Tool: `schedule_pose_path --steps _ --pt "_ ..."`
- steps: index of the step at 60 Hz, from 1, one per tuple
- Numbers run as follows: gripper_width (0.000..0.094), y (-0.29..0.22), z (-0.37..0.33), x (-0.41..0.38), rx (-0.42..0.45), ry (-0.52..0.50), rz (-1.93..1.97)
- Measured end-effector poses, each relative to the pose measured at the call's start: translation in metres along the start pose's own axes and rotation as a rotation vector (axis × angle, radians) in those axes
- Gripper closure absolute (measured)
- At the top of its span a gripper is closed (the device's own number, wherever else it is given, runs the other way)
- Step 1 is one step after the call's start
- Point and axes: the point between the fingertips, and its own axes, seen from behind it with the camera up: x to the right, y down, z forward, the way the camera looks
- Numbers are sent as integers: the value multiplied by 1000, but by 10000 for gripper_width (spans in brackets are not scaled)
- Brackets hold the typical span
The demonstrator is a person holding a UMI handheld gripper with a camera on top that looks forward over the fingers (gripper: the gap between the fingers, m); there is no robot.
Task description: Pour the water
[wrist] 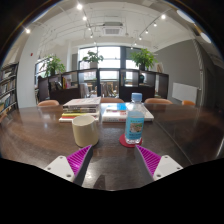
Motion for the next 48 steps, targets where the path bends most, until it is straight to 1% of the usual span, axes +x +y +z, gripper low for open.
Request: schedule_pose_path --steps 6,12,17,23,37,48 --pt "84 5 -32 -24 -24 -19 18" --pt "84 -2 -57 -42 -31 -40 8" --pt "69 -13 -71 -47 -7 -40 -16" --pt "74 -32 -85 -49 21 -47 -10" --pt "74 -73 -109 -30 98 -1 -18" --pt "75 -91 -119 -29 132 -7 -11"
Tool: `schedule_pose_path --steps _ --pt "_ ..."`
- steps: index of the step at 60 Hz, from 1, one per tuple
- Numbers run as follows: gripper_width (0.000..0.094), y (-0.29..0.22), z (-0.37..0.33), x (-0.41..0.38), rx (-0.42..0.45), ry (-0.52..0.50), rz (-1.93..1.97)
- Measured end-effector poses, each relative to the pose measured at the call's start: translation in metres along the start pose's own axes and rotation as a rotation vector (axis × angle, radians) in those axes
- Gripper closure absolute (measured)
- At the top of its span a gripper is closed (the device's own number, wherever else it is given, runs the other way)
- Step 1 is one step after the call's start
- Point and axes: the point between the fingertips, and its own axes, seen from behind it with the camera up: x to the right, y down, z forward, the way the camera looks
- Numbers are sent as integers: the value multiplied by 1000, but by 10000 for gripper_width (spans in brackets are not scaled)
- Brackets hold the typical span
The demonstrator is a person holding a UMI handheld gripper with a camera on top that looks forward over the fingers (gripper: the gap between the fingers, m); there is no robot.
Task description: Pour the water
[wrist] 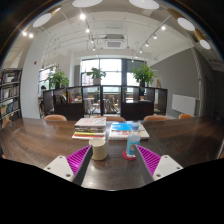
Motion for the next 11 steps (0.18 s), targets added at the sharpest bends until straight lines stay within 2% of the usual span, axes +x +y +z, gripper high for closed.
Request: schedule_pose_path --steps 11 --pt "75 -11 -7 1 38 7 11"
